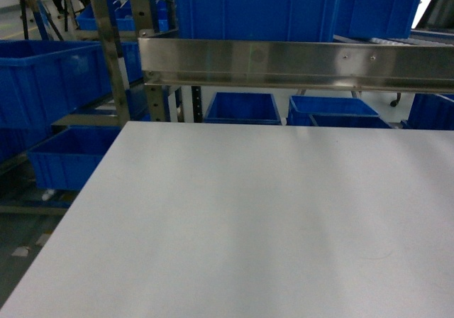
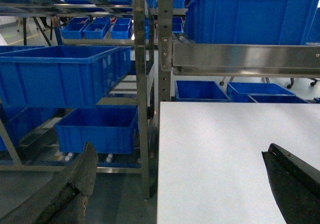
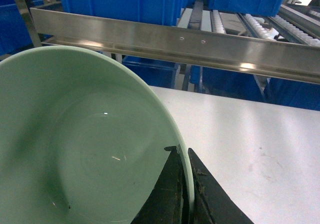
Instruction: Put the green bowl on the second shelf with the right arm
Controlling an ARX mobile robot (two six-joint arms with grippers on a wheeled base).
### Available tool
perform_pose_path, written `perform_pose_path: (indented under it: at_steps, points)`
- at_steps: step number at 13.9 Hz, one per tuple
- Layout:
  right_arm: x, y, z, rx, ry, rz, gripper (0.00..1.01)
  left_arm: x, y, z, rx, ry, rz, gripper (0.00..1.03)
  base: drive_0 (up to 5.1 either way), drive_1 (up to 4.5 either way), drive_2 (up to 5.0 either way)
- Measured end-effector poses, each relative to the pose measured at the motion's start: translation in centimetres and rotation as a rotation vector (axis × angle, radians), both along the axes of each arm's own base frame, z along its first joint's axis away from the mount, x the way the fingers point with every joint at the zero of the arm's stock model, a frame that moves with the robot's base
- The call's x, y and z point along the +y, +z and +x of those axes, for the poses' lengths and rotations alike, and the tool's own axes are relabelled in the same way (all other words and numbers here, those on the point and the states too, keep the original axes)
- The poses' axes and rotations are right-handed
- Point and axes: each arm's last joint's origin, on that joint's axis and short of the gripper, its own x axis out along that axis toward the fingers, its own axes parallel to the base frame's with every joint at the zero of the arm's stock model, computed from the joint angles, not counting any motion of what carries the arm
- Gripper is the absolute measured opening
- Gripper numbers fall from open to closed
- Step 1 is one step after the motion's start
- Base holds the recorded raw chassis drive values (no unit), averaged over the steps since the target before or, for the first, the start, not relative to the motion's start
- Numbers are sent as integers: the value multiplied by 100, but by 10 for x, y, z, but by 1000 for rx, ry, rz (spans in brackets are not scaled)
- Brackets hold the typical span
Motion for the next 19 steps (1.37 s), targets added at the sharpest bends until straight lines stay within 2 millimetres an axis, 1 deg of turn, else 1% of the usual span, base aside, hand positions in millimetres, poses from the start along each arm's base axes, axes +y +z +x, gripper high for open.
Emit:
perform_pose_path:
  at_steps: [19]
  points:
    - [0,-1,0,3,-1,0,2,0,0,0,1,-1,0,98,-492,244,244]
